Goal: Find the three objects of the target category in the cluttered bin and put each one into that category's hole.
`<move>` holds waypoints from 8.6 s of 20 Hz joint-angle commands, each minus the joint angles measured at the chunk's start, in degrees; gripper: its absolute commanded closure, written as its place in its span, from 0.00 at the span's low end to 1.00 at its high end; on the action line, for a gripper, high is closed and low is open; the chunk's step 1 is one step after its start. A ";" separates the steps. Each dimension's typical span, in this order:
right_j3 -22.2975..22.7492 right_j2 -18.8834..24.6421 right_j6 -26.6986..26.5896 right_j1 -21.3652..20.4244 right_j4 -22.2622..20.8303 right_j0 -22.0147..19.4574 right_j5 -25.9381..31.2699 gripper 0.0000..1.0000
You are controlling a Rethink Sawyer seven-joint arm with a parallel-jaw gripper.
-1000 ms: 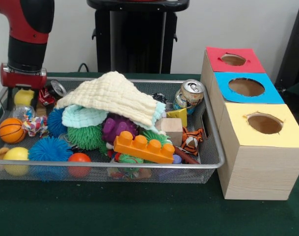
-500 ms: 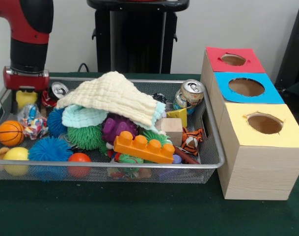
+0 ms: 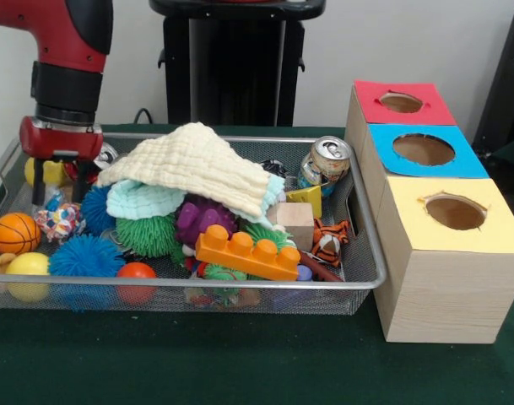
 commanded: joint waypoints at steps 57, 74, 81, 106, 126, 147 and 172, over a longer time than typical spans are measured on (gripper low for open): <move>-5.41 -9.46 11.50 3.05 1.61 10.45 4.99 0.00; -4.80 -8.41 10.06 4.00 2.65 9.09 2.25 0.00; -6.02 -7.22 10.17 7.20 2.34 8.36 0.21 0.00; -6.19 -9.95 8.65 6.70 -0.14 11.12 -4.90 1.00; 10.69 12.46 1.28 -14.22 -5.68 -6.93 10.53 1.00; 29.62 35.52 -0.40 -32.20 13.86 -19.02 25.83 1.00; 30.51 34.41 10.41 -41.74 27.13 -6.83 27.49 1.00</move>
